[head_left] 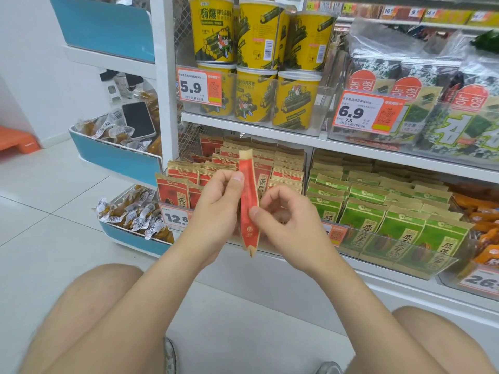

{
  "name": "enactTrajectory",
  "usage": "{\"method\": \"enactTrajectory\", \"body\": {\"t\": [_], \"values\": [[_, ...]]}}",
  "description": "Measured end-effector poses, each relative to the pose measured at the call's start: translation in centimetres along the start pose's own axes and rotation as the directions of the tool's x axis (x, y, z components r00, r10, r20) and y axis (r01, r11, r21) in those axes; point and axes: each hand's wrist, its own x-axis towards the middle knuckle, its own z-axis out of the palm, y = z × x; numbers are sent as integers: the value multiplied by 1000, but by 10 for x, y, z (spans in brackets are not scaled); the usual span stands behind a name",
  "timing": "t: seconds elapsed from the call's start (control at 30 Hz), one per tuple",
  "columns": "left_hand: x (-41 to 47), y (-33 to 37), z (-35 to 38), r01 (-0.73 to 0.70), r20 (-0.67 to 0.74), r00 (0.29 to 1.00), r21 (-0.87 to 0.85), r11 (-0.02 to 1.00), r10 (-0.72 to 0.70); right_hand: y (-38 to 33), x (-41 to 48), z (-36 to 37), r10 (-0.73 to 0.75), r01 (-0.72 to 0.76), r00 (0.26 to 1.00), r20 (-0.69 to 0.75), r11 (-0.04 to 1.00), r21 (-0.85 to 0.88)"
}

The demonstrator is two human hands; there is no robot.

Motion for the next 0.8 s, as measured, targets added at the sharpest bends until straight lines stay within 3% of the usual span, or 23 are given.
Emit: {"method": "enactTrajectory", "body": {"t": [0.07,0.17,0.3,0.47,0.8], "values": [[3,2,-2,-6,-70,998,-61,998,2,1,-3,0,50,-47,991,124,999,-26],[4,3,-6,-52,-96,995,-139,989,39,1,-5,2,64,-96,972,225,986,136],[2,8,-11,-126,24,991,-97,987,129,-4,-2,4,24,-37,998,57,971,238],[-6,12,-12,-180,246,954,16,983,171,1,4,0,1,18,994,-105,984,178],[0,7,-21,-133,183,976,49,990,122,11,9,-3,30,-15,994,-106,990,142]]}}
